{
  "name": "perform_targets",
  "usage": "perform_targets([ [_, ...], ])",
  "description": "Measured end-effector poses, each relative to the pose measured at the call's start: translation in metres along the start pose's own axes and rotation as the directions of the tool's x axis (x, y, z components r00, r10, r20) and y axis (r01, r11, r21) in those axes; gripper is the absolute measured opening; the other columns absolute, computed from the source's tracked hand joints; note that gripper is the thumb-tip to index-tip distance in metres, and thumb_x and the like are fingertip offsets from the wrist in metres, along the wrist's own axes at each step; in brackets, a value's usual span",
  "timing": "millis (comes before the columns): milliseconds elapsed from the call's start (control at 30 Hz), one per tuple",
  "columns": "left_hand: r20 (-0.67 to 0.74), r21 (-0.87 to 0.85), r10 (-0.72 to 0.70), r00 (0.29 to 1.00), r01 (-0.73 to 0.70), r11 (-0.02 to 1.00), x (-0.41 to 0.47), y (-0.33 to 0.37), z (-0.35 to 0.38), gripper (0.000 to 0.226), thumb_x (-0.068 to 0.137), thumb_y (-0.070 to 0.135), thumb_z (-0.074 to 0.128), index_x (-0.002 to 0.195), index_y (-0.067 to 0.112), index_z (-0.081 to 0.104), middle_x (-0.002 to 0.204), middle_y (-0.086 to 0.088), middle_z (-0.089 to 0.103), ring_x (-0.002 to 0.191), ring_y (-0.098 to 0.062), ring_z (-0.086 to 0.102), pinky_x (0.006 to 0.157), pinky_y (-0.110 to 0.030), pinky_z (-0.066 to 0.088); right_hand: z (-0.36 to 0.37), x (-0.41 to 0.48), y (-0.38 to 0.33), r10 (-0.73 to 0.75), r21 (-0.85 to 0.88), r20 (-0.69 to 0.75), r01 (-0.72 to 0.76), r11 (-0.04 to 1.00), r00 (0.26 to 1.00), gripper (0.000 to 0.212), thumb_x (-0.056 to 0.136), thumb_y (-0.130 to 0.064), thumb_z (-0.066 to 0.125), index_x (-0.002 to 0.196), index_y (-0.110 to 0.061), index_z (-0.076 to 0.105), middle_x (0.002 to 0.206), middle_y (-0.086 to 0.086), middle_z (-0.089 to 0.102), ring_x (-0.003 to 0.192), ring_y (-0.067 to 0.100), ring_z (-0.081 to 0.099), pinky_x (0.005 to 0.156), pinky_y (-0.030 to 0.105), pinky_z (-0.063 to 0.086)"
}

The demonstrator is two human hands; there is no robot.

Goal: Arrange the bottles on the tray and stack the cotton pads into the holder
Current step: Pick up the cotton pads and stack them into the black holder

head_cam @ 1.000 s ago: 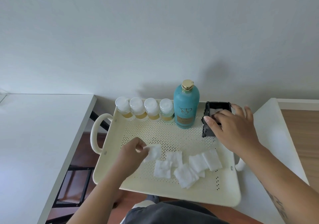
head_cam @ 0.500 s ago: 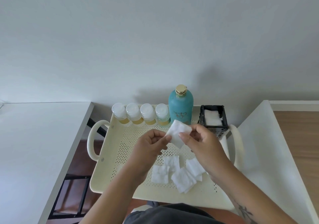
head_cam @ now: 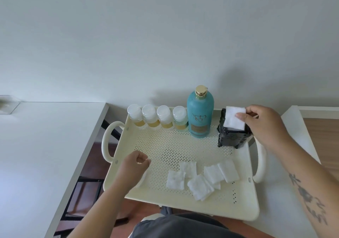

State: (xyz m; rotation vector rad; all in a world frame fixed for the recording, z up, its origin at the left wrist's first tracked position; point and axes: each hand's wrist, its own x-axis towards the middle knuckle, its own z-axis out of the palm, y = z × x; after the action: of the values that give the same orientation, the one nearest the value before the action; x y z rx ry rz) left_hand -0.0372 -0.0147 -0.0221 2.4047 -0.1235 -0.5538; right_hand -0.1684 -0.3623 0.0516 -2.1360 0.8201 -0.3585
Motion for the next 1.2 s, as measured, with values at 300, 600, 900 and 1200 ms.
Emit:
perform_targets([
  [300,0.073,0.495,-0.103,0.992,0.054,0.867,0.003,-0.037,-0.004,0.038,0.09,0.033,0.061,0.125,0.019,0.055,0.121,0.001,0.057,0.095,-0.017,0.058,0.079,-0.028,0.046,0.009,0.006,0.002,-0.071,-0.292,0.07,0.089,0.952,0.995,0.012,0.094,-0.016,0.056,0.084,-0.013,0.062,0.073,0.005,0.064,0.078,0.035,0.053,0.066,0.039,0.047],
  [600,0.031,0.464,-0.178,0.984,0.144,0.874,0.004,-0.037,0.003,0.027,0.091,0.024,0.058,0.114,0.014,0.049,0.099,0.0,0.059,0.088,-0.023,0.059,0.075,-0.036,0.051,0.014,-0.005,-0.001,-0.293,-0.472,-0.126,0.202,0.858,0.948,0.015,0.087,-0.01,0.059,0.102,-0.008,0.062,0.092,0.012,0.064,0.085,0.038,0.051,0.07,0.047,0.047],
  [900,-0.097,0.187,-0.044,0.994,0.061,0.98,0.003,-0.014,0.002,0.014,0.089,0.025,0.057,0.076,0.021,0.054,0.07,0.002,0.063,0.058,-0.014,0.053,0.051,-0.028,0.041,0.034,-0.017,0.018,-0.377,-0.572,0.069,0.346,0.744,0.924,0.04,0.091,-0.05,0.043,0.093,-0.02,0.071,0.102,-0.007,0.072,0.111,0.033,0.05,0.092,0.043,0.033],
  [1200,0.06,-0.364,0.089,0.994,-0.061,0.929,-0.022,0.057,0.007,0.005,0.09,0.024,0.069,0.085,0.021,0.068,0.074,0.006,0.067,0.064,-0.009,0.055,0.062,-0.026,0.042,0.035,-0.018,0.017,-0.319,-0.635,0.116,0.317,0.704,0.941,0.057,0.092,-0.06,0.029,0.087,-0.024,0.073,0.102,-0.011,0.07,0.121,0.031,0.046,0.105,0.051,0.021],
])
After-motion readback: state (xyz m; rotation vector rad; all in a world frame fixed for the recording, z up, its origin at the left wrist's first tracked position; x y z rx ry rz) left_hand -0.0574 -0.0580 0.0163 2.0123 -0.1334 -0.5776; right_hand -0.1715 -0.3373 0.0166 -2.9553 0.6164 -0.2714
